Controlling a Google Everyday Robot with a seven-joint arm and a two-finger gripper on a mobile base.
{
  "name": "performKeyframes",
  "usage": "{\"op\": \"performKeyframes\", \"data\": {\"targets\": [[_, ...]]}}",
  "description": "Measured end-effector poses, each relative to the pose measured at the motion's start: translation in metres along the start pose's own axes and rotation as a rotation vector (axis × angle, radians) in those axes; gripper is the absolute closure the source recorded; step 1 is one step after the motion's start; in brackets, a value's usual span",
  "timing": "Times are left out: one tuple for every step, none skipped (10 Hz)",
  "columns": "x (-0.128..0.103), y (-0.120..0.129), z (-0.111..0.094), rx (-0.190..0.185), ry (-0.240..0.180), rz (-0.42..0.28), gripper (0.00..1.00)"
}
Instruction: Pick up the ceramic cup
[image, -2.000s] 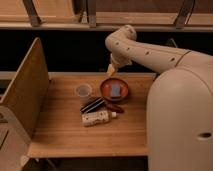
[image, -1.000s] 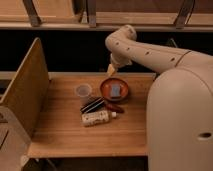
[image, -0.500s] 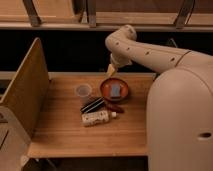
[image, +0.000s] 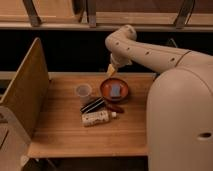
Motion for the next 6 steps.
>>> {"op": "performKeyframes", "data": {"targets": [[-0.001, 0.001, -0.001, 0.002, -0.002, -0.006, 0.20], [-0.002, 0.007, -0.004, -0.007, -0.009, -0.022, 0.20], [-0.007, 0.026, -0.009, -0.038, -0.019, -0.061, 0.20], [-0.011, 0.050, -0.013, -0.080, -0.023, -0.104, 0.20], [-0.013, 0.073, -0.016, -0.122, -0.019, -0.143, 0.20], [-0.011, 0.088, -0.014, -0.152, -0.004, -0.172, 0.20]]}}
